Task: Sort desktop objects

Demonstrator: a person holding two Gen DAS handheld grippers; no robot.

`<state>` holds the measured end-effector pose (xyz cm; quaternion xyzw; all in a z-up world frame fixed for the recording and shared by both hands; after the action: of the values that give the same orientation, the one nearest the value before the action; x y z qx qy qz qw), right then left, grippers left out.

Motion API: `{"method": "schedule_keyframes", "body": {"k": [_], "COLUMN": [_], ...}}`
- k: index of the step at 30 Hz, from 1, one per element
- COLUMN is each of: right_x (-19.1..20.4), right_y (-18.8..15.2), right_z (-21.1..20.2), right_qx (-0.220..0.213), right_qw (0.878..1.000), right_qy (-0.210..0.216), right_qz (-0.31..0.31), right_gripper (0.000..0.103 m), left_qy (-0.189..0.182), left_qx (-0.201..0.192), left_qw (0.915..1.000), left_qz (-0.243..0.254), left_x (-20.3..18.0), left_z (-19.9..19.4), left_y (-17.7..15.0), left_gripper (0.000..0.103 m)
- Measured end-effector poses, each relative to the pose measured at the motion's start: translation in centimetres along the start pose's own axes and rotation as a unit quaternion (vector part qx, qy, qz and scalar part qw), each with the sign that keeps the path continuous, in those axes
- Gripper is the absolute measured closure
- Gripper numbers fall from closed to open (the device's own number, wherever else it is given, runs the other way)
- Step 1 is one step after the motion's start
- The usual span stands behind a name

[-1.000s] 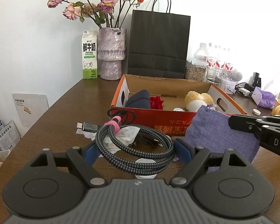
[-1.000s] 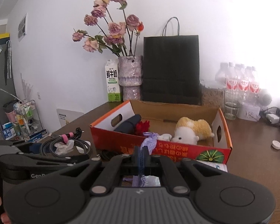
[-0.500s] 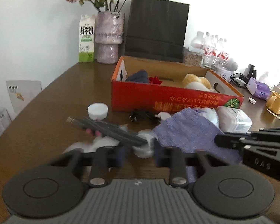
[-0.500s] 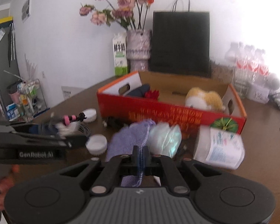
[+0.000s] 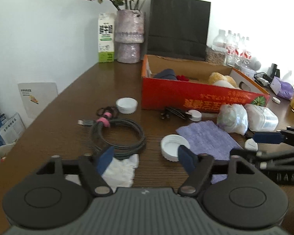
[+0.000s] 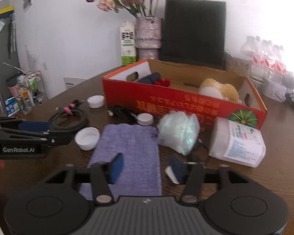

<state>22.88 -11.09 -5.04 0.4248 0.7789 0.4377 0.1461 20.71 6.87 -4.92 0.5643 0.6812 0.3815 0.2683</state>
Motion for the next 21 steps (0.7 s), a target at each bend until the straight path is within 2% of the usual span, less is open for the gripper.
{"method": "schedule_keyframes", "body": {"k": [1,2,5,9,12,18,21], "right_x": [0.4,0.8,1.7,1.4,1.3,2.8,3.1], "right_y": [0.1,0.1,0.1,-0.4,-0.5,-0.7,-0.6], "right_z": [0.2,0.4,1.6,3.5,4.2,4.9,4.6], "right_qx": [0.003,0.007,0.022,0.05,0.055,0.06,0.052], "right_qw": [1.0,1.0,1.0,0.999,0.998,0.998,0.999], "right_qy": [0.005,0.011,0.014,0.016,0.012,0.003,0.004], "right_qz": [-0.004,-0.009,-0.017,0.015,0.029,-0.001,-0.001], "right_gripper": [0.021,0.014,0.013,0.012,0.007,0.009,0.026], "left_qy": [0.004,0.01,0.026,0.033,0.035,0.03,0.029], "left_qx": [-0.001,-0.002,0.0,0.003,0.005,0.005,0.005], "left_qw": [1.0,0.9999,0.9997,0.9994,0.9994,0.9994,0.9995], "left_qz": [-0.001,-0.002,-0.004,-0.006,-0.008,-0.013,-0.015], "left_x": [0.4,0.9,2.1,3.1,3.6,4.0,4.2], "left_z": [-0.2,-0.3,-0.3,-0.4,-0.3,-0.3,-0.2], "left_y": [0.1,0.1,0.2,-0.1,-0.2,-0.3,-0.4], "left_gripper": [0.019,0.019,0.015,0.011,0.011,0.01,0.01]}}
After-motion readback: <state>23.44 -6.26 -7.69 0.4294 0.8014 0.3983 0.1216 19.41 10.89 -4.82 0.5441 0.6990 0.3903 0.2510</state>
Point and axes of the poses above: each gripper's, at about its wrist camera, not at the fingertips, and z roughly the way its jaws point, x to its left, y to its top, the point moved 9 cm from there along z, roughly the way its jaws point, and after that the axes turned 11 degrees about y, right-handed, at the moved point
